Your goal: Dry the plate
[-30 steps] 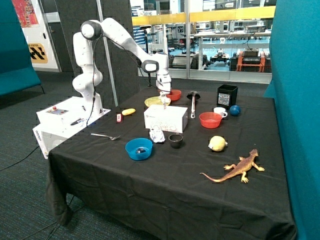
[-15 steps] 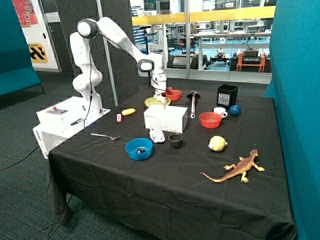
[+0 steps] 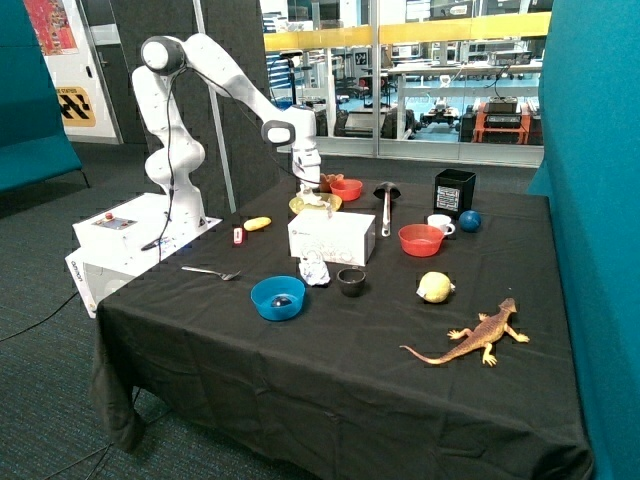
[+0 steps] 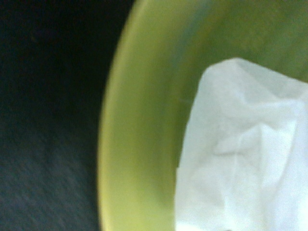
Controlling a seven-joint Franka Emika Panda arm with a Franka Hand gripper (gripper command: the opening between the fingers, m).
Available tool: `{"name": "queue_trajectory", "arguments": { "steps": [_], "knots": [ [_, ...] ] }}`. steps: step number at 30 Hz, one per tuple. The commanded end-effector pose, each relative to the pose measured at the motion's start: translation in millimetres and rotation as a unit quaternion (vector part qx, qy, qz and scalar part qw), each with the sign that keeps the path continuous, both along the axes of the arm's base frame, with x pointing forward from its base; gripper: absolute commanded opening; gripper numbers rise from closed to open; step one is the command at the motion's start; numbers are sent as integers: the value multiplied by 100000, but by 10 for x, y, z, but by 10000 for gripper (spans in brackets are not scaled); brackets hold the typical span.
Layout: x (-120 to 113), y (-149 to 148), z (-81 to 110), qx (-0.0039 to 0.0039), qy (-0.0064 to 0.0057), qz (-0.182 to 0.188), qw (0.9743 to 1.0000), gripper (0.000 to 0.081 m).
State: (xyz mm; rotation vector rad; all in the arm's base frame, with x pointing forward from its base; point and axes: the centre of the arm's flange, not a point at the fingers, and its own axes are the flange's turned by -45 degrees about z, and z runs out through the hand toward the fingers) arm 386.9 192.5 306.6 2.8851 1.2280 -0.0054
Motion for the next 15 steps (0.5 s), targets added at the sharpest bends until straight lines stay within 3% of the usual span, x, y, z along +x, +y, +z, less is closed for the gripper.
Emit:
{"name": "queue_trajectory", "arguments": {
  "steps": [1,9,15],
  "knots": [
    [-14,-411,7,343,-52,-2969,99955,0],
    [297,-813,17,340,-70,-8196,99663,0],
    [419,-890,11,339,-74,-9239,99572,0]
  ]
}}
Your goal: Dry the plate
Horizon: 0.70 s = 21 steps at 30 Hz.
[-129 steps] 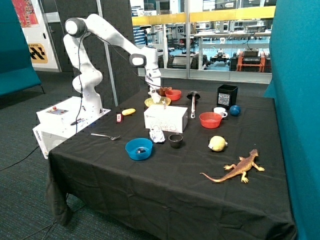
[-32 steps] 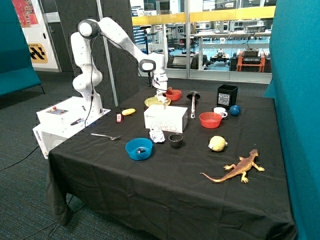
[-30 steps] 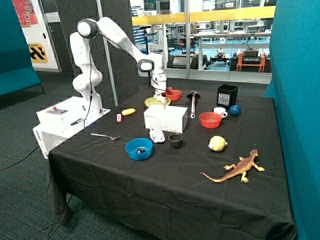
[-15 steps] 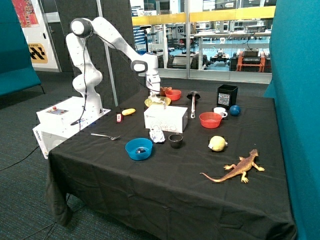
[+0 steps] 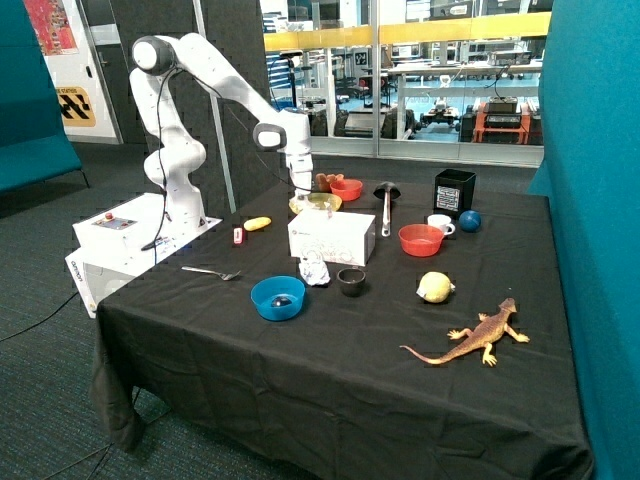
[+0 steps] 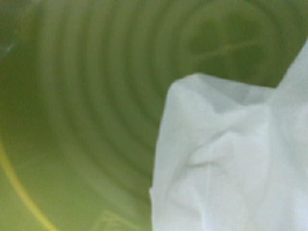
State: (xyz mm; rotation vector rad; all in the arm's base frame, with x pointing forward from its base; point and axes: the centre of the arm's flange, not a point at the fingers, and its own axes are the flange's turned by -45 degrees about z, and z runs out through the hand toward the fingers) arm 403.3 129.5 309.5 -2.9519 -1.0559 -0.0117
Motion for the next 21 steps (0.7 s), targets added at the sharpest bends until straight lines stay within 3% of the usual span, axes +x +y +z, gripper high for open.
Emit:
{"name": "queue_trajectory", "arguments": {
  "steps": [1,12,21],
  "knots": [
    [275,-257,-21,-424,256,-3411,99941,0],
    [423,111,-62,-431,244,-745,99996,0],
    [369,416,-82,-437,233,1920,99980,0]
  ]
}}
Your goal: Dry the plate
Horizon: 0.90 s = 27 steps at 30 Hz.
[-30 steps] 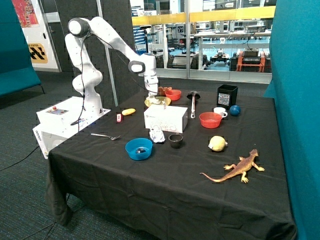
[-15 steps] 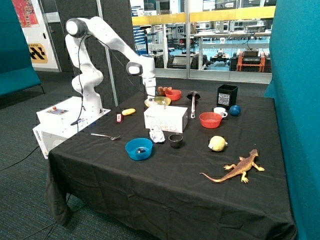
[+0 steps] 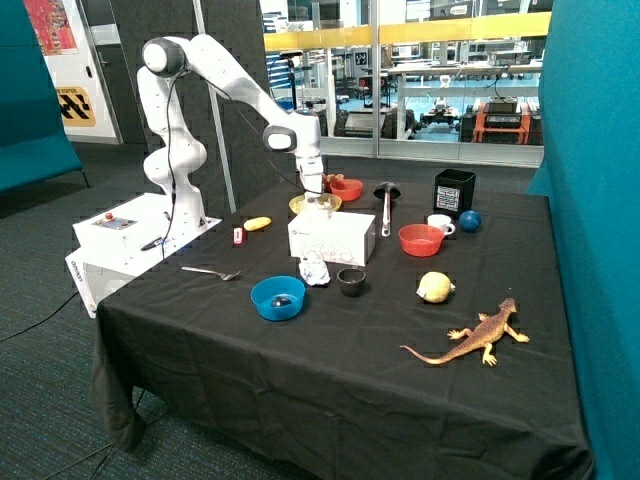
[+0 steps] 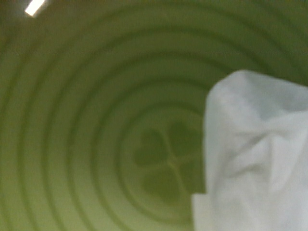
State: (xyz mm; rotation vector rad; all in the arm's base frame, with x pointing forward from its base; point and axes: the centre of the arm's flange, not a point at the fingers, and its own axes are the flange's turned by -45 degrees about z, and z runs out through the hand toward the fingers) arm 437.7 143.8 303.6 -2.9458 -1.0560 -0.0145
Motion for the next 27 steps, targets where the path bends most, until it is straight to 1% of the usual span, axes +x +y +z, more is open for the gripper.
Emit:
{"name": "queue_trajectory", "arguments": {
  "steps": [1,5,9,19,24,27],
  "knots": [
    [6,294,-24,-734,215,2096,99975,0],
    [-102,353,-30,-736,209,2941,99954,0],
    [-220,344,-36,-737,206,3328,99942,0],
    [-539,59,-61,-734,216,1899,99979,0],
    [-525,-59,-55,-732,223,944,99993,0],
    [-470,-48,-27,-733,220,1467,99986,0]
  ]
}}
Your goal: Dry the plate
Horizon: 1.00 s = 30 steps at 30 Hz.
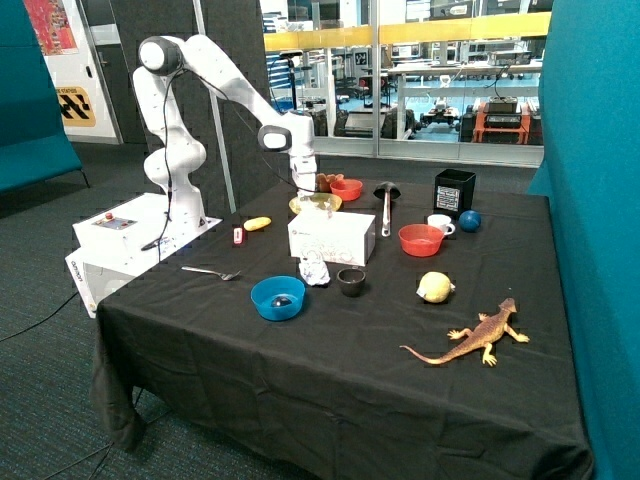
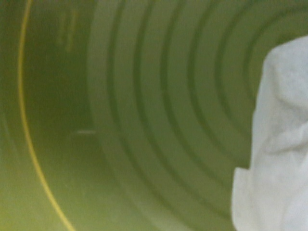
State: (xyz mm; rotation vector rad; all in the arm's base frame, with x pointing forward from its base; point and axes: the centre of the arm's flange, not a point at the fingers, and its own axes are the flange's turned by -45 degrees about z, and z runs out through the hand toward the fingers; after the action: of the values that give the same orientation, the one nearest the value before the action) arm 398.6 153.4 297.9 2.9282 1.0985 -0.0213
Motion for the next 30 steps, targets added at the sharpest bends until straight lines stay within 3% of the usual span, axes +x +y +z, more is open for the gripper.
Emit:
{"name": "queue_trajectory", "arguments": {
  "steps": [1,15,30],
  "knots": [
    [-67,-133,37,895,-391,75,99995,0],
    [210,73,290,900,-381,1218,99988,0],
    [455,-224,730,873,-439,-5353,99852,0]
  ]
}}
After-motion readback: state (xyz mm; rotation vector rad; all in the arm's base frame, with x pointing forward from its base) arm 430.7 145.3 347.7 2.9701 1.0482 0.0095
